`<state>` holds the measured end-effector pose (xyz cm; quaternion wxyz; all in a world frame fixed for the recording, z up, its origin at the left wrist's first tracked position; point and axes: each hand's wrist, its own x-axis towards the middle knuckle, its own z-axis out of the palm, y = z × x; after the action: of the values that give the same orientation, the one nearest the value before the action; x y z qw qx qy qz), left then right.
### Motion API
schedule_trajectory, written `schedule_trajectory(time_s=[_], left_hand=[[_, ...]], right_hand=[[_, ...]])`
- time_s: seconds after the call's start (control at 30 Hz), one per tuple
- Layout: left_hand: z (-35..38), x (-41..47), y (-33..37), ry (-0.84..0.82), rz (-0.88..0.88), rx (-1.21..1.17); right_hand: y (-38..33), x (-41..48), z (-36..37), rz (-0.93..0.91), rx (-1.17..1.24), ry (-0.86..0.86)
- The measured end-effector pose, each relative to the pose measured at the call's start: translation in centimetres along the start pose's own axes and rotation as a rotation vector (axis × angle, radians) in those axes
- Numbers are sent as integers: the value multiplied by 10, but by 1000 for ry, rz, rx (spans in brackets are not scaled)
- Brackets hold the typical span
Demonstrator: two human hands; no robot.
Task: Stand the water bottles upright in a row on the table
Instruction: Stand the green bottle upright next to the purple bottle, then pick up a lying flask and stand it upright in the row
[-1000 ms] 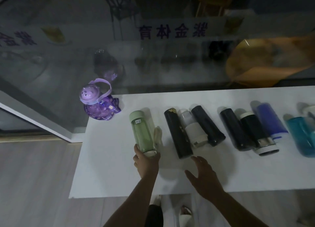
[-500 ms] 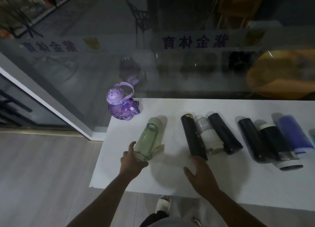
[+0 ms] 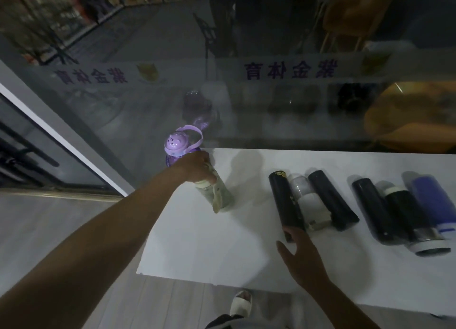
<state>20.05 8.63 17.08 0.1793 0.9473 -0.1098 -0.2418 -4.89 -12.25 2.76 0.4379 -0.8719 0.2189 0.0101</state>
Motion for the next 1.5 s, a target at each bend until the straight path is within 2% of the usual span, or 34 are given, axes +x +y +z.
schedule_trajectory(time_s=[0.2, 0.27, 0.57, 0.63, 0.73, 0.83, 0.9, 0.97, 1.1, 1.23, 1.37, 1.5], left_hand=[[-7, 20, 17, 5, 172, 301], [-4, 21, 16, -36, 172, 349], [-15, 15, 5, -142, 186, 340], [-18, 10, 13, -121, 220, 338], [-4, 6, 28, 9, 361, 198], [44, -4, 46, 170, 513, -135], [89, -16, 59, 219, 526, -328], [134, -28, 69, 171, 446, -464], [212, -37, 81, -40, 132, -718], [261, -28, 93, -180, -157, -757], [288, -19, 113, -156, -293, -866], [304, -12, 130, -38, -383, -879]], right_hand=[[10, -1, -8, 41, 2, 65], [11, 0, -7, 50, -7, 79], [-7, 12, -5, 82, 34, 109], [-9, 14, -7, 89, 51, 144], [-6, 13, -15, 105, 32, 196], [6, 6, -28, 133, 9, 251], [15, 0, -37, 143, -9, 293], [22, -4, -46, 161, -37, 323], [37, -4, -57, 220, -26, 285], [56, 0, -77, 206, -9, 200], [69, 6, -102, 150, -42, 98], [80, 20, -126, 71, -40, 17]])
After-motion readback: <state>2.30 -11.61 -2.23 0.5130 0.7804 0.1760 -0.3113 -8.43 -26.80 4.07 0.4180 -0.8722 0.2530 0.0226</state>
